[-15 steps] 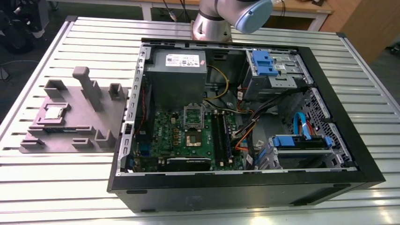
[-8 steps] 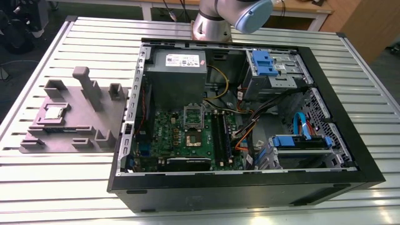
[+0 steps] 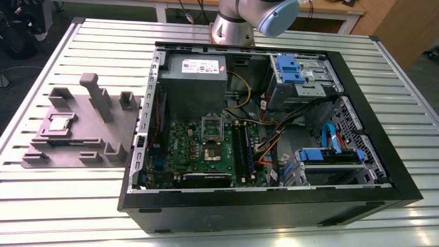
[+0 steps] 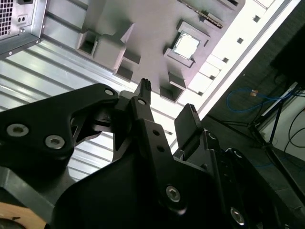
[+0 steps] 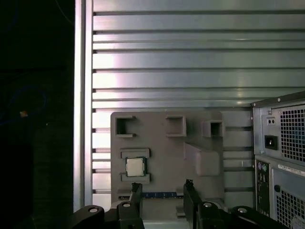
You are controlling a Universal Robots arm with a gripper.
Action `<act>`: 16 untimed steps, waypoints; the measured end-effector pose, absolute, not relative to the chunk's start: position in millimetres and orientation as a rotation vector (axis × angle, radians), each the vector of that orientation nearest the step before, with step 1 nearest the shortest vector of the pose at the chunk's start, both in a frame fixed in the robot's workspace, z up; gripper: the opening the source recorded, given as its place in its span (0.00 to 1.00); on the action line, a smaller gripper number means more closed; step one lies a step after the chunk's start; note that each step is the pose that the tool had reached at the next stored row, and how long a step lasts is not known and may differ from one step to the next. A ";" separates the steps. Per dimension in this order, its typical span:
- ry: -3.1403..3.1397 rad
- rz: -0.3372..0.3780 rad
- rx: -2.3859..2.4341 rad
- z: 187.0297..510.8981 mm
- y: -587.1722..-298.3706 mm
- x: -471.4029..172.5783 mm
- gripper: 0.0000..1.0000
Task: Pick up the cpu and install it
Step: 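Reach for the cpu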
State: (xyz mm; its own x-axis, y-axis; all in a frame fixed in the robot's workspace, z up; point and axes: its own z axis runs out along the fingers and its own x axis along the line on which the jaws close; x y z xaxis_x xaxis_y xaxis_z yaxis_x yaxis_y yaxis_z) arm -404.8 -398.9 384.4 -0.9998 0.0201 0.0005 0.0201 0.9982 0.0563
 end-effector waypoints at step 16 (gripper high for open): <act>3.140 0.089 0.030 384.2 -398.9 -408.2 0.47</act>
